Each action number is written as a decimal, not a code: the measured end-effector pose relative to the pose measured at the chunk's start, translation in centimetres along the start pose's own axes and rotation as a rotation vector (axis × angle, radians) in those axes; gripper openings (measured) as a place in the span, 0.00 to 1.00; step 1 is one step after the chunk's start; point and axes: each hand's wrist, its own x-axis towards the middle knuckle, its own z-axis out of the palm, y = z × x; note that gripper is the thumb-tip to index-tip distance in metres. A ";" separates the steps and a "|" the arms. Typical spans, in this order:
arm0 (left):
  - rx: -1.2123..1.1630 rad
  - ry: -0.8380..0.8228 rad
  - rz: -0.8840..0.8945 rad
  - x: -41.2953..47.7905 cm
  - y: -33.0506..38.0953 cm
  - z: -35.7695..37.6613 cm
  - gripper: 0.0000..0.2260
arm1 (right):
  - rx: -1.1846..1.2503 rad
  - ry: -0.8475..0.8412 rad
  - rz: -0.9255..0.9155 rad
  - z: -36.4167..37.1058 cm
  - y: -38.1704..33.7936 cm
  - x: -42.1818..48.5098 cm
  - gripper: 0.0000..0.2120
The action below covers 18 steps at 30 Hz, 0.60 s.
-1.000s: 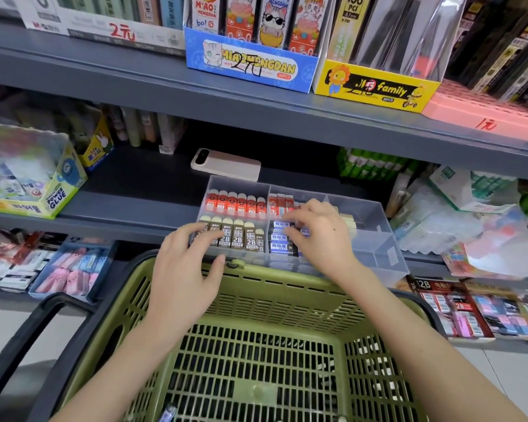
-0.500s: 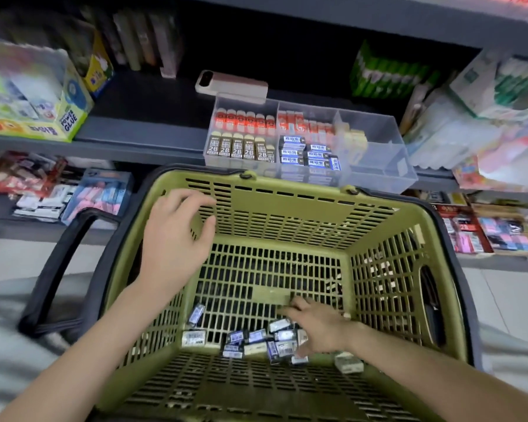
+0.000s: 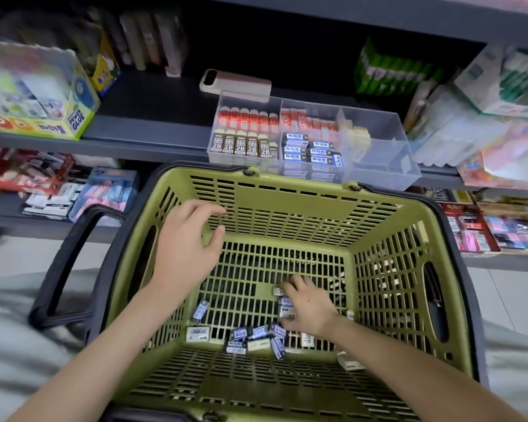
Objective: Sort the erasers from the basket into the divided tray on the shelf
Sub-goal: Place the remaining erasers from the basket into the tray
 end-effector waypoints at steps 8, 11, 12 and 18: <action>-0.464 -0.237 -0.377 0.0 0.2 2.1 0.09 | 0.166 0.046 -0.033 -0.9 1.1 0.0 0.34; -0.903 -0.530 -0.948 0.2 1.5 4.7 0.12 | 0.461 0.219 0.076 -4.5 1.0 -1.0 0.34; -1.008 -0.642 -1.098 0.1 1.6 5.6 0.16 | 0.537 0.259 0.055 -5.6 0.3 -1.2 0.34; -1.427 -0.953 -1.298 -1.6 0.7 8.7 0.21 | 0.751 0.161 -0.133 -9.4 -2.3 -2.4 0.30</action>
